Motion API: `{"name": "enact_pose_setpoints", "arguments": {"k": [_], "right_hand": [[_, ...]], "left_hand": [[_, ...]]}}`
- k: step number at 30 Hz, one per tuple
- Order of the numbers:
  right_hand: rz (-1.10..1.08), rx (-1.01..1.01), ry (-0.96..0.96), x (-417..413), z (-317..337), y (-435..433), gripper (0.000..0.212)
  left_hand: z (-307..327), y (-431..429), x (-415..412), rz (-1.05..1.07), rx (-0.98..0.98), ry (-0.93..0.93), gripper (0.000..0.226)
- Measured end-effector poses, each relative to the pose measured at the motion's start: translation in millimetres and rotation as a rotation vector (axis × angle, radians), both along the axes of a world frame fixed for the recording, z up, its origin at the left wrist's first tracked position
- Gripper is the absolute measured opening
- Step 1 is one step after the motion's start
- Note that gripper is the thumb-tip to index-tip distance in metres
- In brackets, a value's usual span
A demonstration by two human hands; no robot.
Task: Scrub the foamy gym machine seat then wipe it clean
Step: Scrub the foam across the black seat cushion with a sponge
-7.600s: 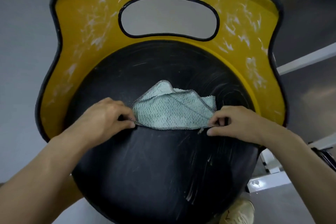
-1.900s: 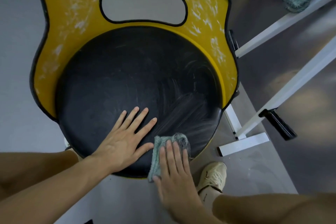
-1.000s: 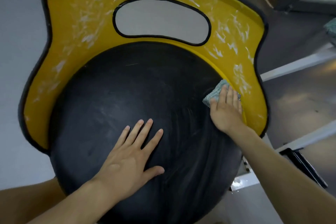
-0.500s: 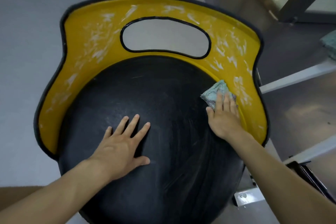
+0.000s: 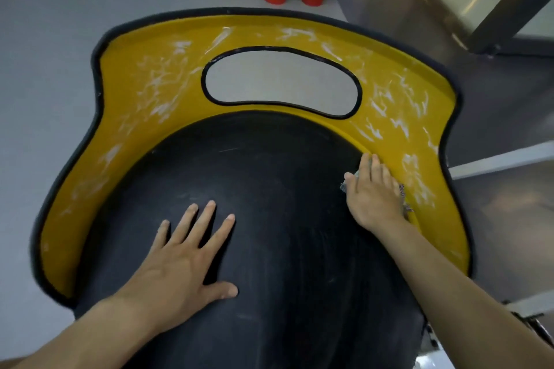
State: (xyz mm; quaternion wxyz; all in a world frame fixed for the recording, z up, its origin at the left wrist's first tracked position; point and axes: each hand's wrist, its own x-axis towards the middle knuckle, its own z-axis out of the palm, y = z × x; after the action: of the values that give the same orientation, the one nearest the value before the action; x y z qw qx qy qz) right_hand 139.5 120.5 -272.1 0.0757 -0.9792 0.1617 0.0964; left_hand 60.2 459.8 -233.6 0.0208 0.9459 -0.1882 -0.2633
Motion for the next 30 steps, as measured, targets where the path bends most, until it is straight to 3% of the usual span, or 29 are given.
{"name": "enact_pose_setpoints", "arguments": {"k": [4, 7, 14, 19, 22, 30], "right_hand": [[0.066, -0.030, -0.029, 18, -2, 12, 0.069], [0.152, -0.033, -0.047, 47, 1, 36, 0.069], [0.533, -0.009, -0.078, 112, 4, 169, 0.068], [0.809, 0.057, -0.058, 88, 6, 254, 0.066], [0.828, 0.176, -0.038, 82, 11, 240, 0.063], [0.743, 0.036, 0.021, 40, 12, 232, 0.064]], "left_hand": [[-6, 8, 7, -0.024, -0.047, -0.039, 0.104], [-11, 16, 14, -0.077, 0.058, -0.056, 0.106], [-11, 34, 15, -0.068, -0.085, -0.079, 0.102], [-5, 41, 17, 0.035, -0.044, -0.085, 0.112], [-10, 61, 12, 0.118, -0.046, -0.179, 0.110], [-8, 74, 6, 0.264, -0.020, -0.156, 0.108]]}}
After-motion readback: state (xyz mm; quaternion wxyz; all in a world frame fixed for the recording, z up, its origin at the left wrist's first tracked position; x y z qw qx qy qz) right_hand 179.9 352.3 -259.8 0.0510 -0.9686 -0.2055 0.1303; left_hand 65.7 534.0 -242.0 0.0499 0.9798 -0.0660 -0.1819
